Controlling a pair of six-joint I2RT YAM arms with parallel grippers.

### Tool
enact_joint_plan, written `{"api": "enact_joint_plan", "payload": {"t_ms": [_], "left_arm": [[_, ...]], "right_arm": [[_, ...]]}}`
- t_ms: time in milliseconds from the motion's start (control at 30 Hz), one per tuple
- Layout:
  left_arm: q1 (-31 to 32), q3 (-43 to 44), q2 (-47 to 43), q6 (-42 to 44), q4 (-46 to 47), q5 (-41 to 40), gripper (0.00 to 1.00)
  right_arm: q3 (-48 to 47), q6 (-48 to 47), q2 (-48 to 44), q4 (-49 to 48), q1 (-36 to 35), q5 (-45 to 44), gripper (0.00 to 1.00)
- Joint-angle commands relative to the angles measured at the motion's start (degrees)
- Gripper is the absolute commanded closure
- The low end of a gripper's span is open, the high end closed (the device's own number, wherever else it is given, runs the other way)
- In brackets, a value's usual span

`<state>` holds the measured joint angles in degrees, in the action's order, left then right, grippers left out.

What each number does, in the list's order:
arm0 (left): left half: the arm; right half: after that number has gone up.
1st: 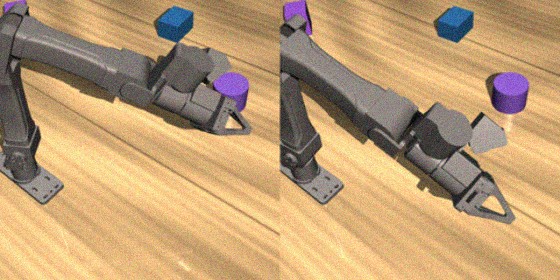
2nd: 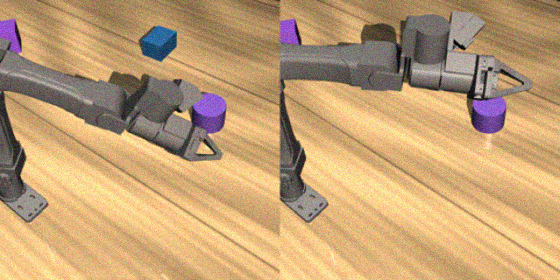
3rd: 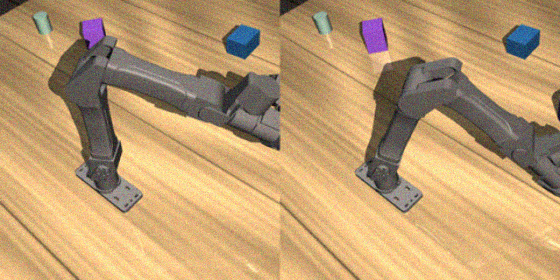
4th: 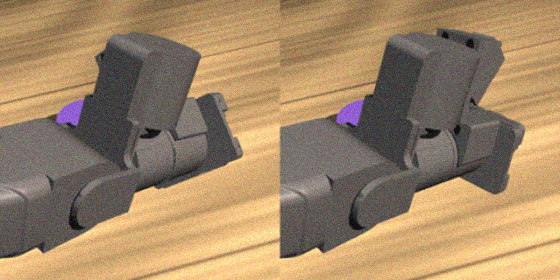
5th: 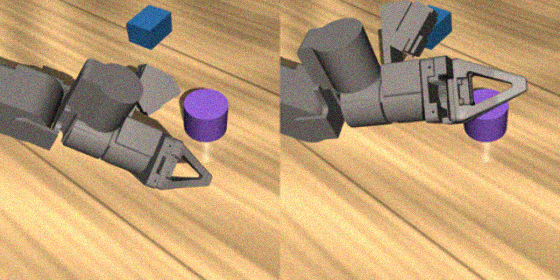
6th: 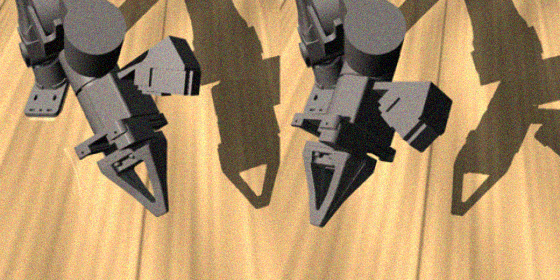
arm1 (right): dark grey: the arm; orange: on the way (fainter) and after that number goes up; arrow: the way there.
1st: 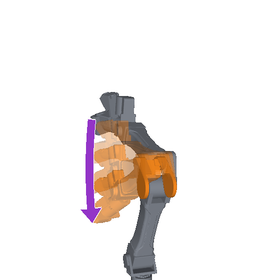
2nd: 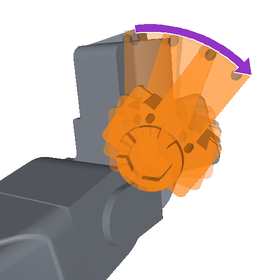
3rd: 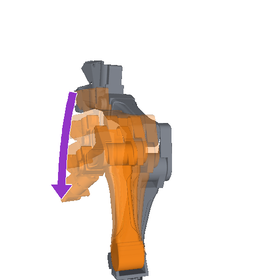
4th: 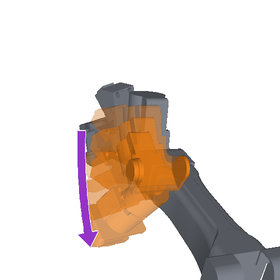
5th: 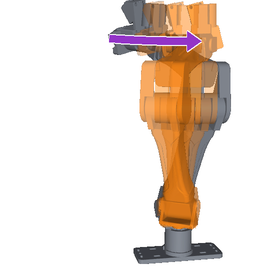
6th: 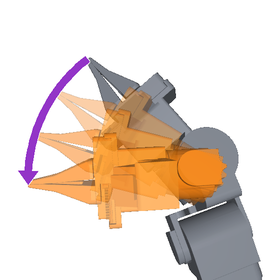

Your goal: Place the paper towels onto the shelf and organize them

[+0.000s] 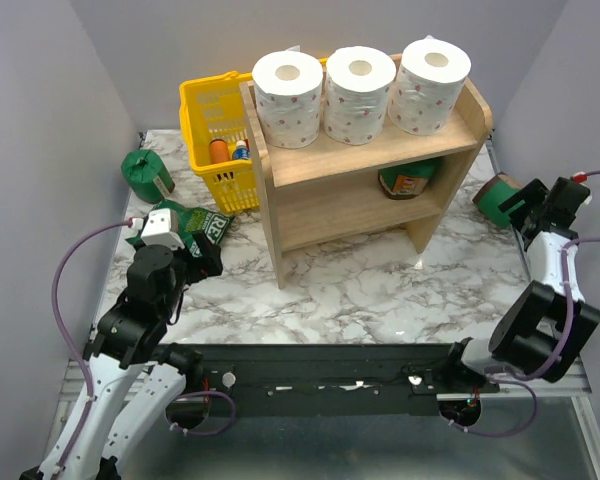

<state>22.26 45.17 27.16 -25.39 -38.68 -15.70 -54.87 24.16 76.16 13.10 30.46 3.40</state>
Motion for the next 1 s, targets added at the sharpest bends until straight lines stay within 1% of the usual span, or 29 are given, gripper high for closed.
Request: {"api": "enact_joint_plan", "payload": {"t_ms": [0, 133, 167, 200, 233, 267, 367, 500, 633, 800, 900, 967], "left_arm": [[0.3, 0.1, 1.3, 0.4, 0.7, -1.3, 0.01], [0.3, 0.0, 0.5, 0.2, 0.4, -2.6, 0.01], [0.3, -0.1, 0.5, 0.1, 0.4, -2.9, 0.01], [0.3, 0.0, 0.4, 0.0, 0.3, -3.1, 0.01], [0.3, 0.1, 0.4, -0.3, 0.1, -3.4, 0.01], [0.3, 0.0, 0.2, -0.5, 0.0, -3.6, 0.01], [0.3, 0.0, -0.3, -0.7, -0.2, -3.8, 0.01], [0.3, 0.0, 0.0, -0.6, -0.3, -3.9, 0.01], [0.3, 0.0, 0.7, -1.0, -0.4, -3.3, 0.01], [0.3, 0.1, 1.1, -0.9, -0.3, -2.9, 0.01], [0.3, -0.1, 1.6, -0.8, 0.0, -2.4, 0.01], [0.3, -0.1, 1.7, -0.9, 0.1, -2.4, 0.01]], "right_arm": [[-0.7, 2.8, 5.7, -9.3, 2.1, 7.3, 0.15], [-3.0, 2.5, 10.8, -11.3, 3.5, 9.1, 0.12], [-3.0, 2.2, 11.7, -12.0, 3.6, 9.2, 0.09], [-2.6, 1.4, 11.9, -12.6, 3.8, 9.3, 0.08], [-1.5, 1.2, 11.9, -16.0, 4.2, 9.3, 0.08], [-0.9, 1.1, 12.0, -17.4, 4.4, 9.2, 0.08], [-0.7, 1.8, 13.1, -20.0, 5.8, 10.7, 0.08], [-1.7, 3.4, 16.6, -20.7, 6.0, 13.2, 0.00], [-2.3, 3.1, 18.5, -21.5, 6.1, 14.5, 0.01], [-2.6, 2.3, 20.3, -23.3, 6.2, 12.6, 0.02], [-3.8, 3.3, 22.2, -24.1, 6.4, 15.1, 0.03], [-3.3, 3.5, 22.8, -26.8, 6.4, 17.8, 0.03]]}}
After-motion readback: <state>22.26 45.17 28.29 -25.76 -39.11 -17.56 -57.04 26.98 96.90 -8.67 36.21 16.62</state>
